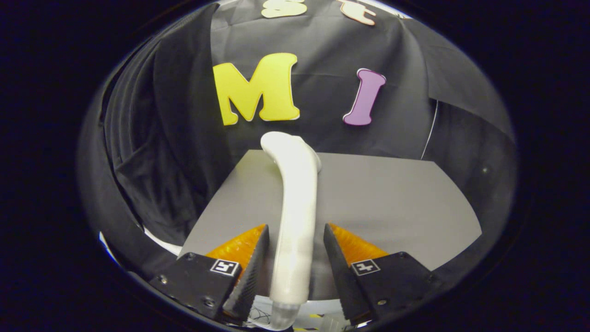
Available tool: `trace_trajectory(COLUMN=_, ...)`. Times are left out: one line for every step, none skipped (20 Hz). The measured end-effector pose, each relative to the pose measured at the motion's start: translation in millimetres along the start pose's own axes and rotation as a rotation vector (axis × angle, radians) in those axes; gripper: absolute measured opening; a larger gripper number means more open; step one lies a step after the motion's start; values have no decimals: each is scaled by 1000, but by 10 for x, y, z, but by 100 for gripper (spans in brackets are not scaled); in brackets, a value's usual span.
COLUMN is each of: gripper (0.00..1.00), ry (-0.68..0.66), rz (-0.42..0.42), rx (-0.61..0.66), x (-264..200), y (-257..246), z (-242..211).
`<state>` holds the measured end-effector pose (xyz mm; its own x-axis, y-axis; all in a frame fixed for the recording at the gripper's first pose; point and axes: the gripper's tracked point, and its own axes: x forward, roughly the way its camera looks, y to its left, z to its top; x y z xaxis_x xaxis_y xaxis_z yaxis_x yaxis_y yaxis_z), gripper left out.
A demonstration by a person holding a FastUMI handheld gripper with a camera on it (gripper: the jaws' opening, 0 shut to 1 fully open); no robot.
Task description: Iron the clothes twice with a garment steamer, once on the left side and once on the right side.
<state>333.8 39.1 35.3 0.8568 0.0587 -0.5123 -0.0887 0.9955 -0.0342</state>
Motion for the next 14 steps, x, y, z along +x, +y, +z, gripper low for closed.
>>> trace_trajectory(gripper=68, ry=14, rz=1, rx=-3, x=13, y=-2, z=-21)
trace_trajectory(gripper=65, ry=7, rz=-1, rx=-3, x=13, y=-2, z=0)
trace_trajectory(gripper=63, ry=16, rz=-1, rx=-10, x=27, y=8, z=-22)
trace_trajectory(gripper=59, ry=12, rz=-6, rx=-6, x=20, y=20, z=-12)
trace_trajectory(gripper=54, ry=15, rz=-10, rx=-1, x=36, y=35, z=-40)
trace_trajectory(gripper=48, ry=10, rz=-23, rx=11, x=-1, y=34, z=1)
trace_trajectory(gripper=42, ry=4, rz=-33, rx=19, x=15, y=35, z=-10)
trace_trajectory(gripper=39, ry=1, rz=-42, rx=31, x=7, y=37, z=-12)
trace_trajectory(gripper=37, ry=-1, rz=-54, rx=41, x=6, y=51, z=-14)
trace_trajectory(gripper=36, ry=2, rz=-70, rx=45, x=-27, y=53, z=-30)
trace_trajectory(gripper=35, ry=-6, rz=-81, rx=58, x=-54, y=73, z=-28)
trace_trajectory(gripper=35, ry=-22, rz=-76, rx=69, x=-102, y=117, z=-8)
trace_trajectory(gripper=34, ry=-47, rz=-64, rx=81, x=-168, y=158, z=22)
trace_trajectory(gripper=34, ry=-75, rz=-52, rx=85, x=-252, y=210, z=67)
